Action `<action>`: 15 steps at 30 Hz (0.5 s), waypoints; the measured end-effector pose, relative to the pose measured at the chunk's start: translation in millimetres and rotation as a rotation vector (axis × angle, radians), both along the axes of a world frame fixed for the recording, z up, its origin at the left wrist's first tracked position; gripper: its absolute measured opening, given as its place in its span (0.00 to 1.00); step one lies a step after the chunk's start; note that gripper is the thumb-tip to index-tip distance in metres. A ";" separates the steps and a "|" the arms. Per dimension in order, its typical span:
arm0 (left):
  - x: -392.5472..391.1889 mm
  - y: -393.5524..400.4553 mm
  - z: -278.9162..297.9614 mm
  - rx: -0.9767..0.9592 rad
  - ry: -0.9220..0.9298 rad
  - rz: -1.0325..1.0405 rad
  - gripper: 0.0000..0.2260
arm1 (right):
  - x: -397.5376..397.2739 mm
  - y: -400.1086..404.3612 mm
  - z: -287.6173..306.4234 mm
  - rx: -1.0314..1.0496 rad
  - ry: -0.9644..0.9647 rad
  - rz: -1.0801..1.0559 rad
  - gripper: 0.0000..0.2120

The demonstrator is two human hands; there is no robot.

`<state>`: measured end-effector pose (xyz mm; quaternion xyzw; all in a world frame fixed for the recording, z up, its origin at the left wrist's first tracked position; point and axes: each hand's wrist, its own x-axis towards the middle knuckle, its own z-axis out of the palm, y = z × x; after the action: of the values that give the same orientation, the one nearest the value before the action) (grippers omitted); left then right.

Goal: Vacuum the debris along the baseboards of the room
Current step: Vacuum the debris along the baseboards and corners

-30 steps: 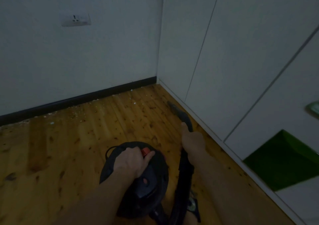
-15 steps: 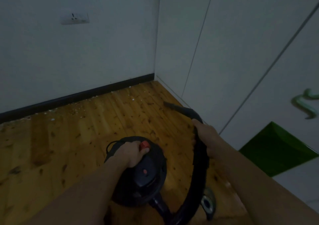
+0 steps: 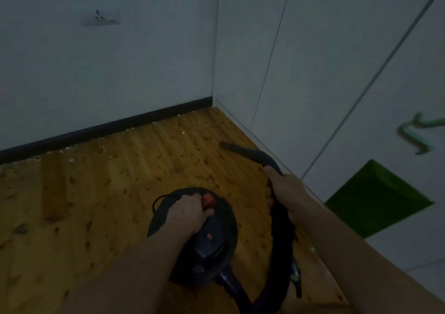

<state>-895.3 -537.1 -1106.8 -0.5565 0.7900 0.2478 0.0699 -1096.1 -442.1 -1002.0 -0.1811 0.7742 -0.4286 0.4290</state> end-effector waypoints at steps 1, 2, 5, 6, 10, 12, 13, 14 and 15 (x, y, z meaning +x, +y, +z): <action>0.9 0.8 0.2 -0.007 0.009 0.007 0.20 | 0.6 -4.4 -2.8 0.001 0.002 -0.001 0.20; 2.0 0.6 -0.2 -0.011 0.027 0.018 0.19 | 1.1 -9.3 -6.4 -0.002 0.000 -0.001 0.20; 7.3 -3.3 0.0 -0.018 0.057 0.027 0.17 | 7.8 -25.4 -13.0 -0.013 -0.021 0.026 0.21; 9.2 -5.2 0.3 -0.020 0.058 0.029 0.17 | 10.3 -31.3 -14.9 -0.011 -0.026 0.036 0.22; 15.7 -17.2 1.9 -0.064 0.046 0.033 0.18 | 19.4 -55.2 -18.5 0.005 -0.041 0.053 0.23; 19.7 -25.8 1.3 -0.076 0.046 0.047 0.18 | 22.8 -65.7 -18.5 0.011 -0.052 0.061 0.23; 21.3 -30.9 0.6 -0.078 0.052 0.059 0.17 | 23.9 -70.7 -18.1 0.016 -0.056 0.065 0.24; 22.9 -35.5 0.3 -0.077 0.060 0.069 0.17 | 24.5 -75.5 -18.2 0.019 -0.056 0.070 0.24; 24.6 -39.7 0.4 -0.075 0.068 0.083 0.17 | 25.4 -79.4 -17.4 0.023 -0.056 0.077 0.24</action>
<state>-870.7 -576.8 -1106.4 -0.5821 0.7770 0.2394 0.0116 -1070.7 -521.5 -1019.4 -0.1939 0.7591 -0.4078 0.4689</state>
